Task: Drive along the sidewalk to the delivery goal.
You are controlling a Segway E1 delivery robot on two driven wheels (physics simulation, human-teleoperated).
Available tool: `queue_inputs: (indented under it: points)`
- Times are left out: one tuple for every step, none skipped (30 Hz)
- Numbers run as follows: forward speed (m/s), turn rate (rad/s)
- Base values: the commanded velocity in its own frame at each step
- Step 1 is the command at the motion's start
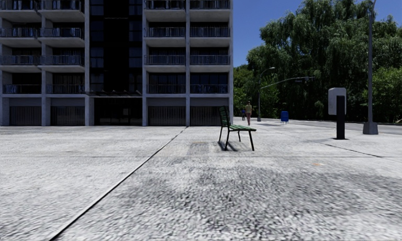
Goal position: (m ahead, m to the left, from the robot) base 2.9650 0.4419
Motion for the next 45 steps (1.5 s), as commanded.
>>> queue_inputs:
  points:
    - [2.0,0.0]
    - [2.0,0.0]
    - [2.0,0.0]
    - [2.0,0.0]
    - [2.0,0.0]
    - [2.0,0.0]
    - [2.0,0.0]
    - [2.0,0.0]
    - [2.0,0.0]
    - [2.0,0.0]
    - [2.0,0.0]
    - [2.0,0.0]
    - [2.0,0.0]
    - [2.0,0.0]
    - [2.0,0.0]
    - [2.0,0.0]
    - [2.0,0.0]
    - [2.0,0.0]
    - [2.0,0.0]
    - [2.0,0.0]
    - [2.0,0.0]
    - [2.0,0.0]
    - [2.0,0.0]
    - [2.0,0.0]
    - [2.0,0.0]
    - [2.0,0.0]
    - [2.0,0.0]
    - [2.0,0.0]
    - [2.0,0.0]
    - [1.98,0.0]
    - [1.94,0.0]
    - [1.91,0.0]
    - [1.84,0.0]
    - [1.84,0.0]
    - [1.79,0.0]
    - [1.78,0.0]
    - [1.77,0.0]
    - [1.74,0.0]
    - [1.74,0.0]
    - [1.68,0.0]
    - [1.65,0.0]
    - [1.63,0.03]
    - [1.62,0.07]
    - [1.62,0.07]
    - [1.59,0.1]
